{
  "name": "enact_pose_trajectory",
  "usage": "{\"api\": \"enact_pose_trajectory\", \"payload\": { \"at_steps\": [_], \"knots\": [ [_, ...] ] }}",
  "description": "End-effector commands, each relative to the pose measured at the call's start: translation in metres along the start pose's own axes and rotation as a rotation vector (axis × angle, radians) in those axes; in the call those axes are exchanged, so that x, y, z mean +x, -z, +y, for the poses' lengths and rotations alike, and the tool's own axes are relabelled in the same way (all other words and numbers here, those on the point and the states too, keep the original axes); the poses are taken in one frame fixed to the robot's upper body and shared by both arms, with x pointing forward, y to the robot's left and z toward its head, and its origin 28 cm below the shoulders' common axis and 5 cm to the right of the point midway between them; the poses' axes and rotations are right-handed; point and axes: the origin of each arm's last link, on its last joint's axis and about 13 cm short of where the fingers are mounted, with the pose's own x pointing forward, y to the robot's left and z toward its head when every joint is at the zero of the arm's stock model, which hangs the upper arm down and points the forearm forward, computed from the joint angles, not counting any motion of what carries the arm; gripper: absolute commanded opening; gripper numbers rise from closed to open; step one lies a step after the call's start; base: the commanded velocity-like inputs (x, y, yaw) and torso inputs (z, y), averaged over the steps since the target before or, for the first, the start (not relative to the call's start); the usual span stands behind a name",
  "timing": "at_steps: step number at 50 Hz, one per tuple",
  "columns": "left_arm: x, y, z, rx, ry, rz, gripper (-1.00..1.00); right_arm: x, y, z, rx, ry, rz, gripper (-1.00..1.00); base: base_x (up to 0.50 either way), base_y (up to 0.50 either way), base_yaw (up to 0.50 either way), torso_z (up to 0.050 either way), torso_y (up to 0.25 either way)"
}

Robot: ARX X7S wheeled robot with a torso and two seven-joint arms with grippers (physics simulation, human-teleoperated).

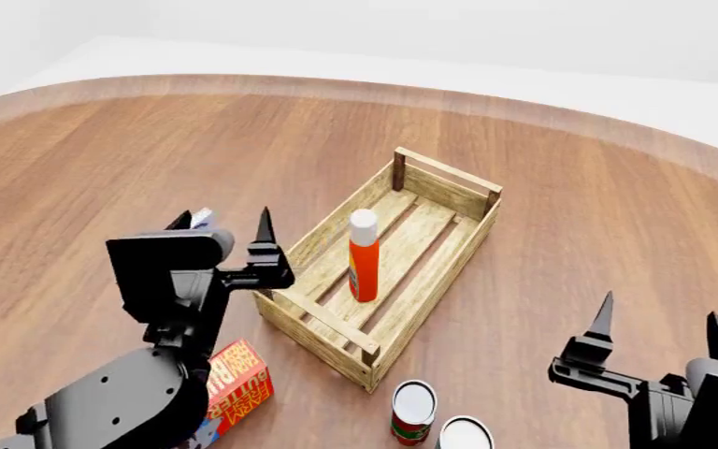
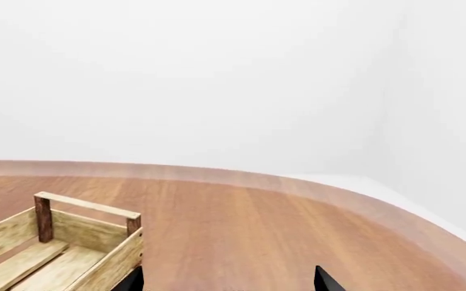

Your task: Pick up the ketchup, and put it in the wooden tray.

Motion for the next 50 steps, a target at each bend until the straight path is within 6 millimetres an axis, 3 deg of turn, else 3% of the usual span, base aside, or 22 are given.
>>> {"api": "enact_pose_trajectory", "payload": {
  "at_steps": [1,50],
  "knots": [
    [-0.007,0.005,0.007,-0.014,-0.047,0.017,1.0,-0.003,0.001,0.005,0.002,-0.013,0.001,1.0,0.0,0.0,0.0,0.0,0.0],
    [-0.007,0.01,0.016,-0.016,-0.095,0.023,1.0,0.009,0.003,0.019,0.002,-0.052,0.01,1.0,0.0,0.0,0.0,0.0,0.0]
  ]
}}
